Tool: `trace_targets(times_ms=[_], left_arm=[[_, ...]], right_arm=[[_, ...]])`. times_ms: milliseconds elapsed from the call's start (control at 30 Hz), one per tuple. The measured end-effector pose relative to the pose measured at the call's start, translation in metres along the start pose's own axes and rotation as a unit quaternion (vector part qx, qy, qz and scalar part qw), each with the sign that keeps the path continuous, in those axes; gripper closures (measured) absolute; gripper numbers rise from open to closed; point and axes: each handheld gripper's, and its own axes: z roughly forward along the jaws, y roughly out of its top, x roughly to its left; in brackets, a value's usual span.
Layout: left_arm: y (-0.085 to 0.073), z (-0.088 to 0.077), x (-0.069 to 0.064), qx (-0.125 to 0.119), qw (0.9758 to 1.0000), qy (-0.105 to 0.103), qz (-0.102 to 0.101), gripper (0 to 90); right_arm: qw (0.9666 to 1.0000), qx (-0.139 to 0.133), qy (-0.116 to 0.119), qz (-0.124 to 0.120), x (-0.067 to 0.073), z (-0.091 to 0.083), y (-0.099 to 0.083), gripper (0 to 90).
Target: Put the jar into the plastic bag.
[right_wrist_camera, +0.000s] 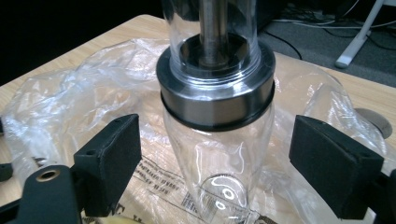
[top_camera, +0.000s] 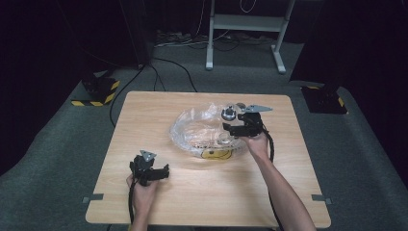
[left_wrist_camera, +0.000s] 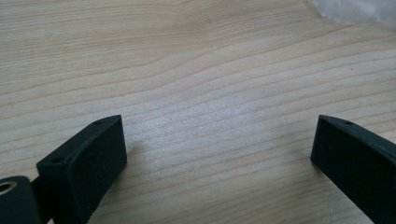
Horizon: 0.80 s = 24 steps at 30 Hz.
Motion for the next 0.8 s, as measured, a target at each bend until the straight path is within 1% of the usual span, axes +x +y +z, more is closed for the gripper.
trace_targets(times_ms=[100,400,500,700,800], left_arm=[[0.0,0.0,0.0,0.0,1.0,0.0,0.0,3.6],[0.0,0.0,0.0,0.0,1.0,0.0,0.0,3.6],[0.0,0.0,0.0,0.0,1.0,0.0,0.0,3.6],[0.0,0.0,0.0,0.0,1.0,0.0,0.0,3.6],[0.0,0.0,0.0,0.0,1.0,0.0,0.0,3.6]], right_arm=[[1.0,-0.004,0.006,0.001,0.0,-0.006,0.0,17.2],[0.9998,-0.017,0.013,-0.003,0.0,-0.022,0.0,17.8],[0.9996,-0.025,0.015,0.002,-0.001,-0.026,0.0,18.0],[0.9995,-0.027,0.015,0.005,-0.003,-0.034,-0.002,18.1],[0.9992,-0.034,0.018,0.008,-0.004,-0.04,-0.003,18.4]])
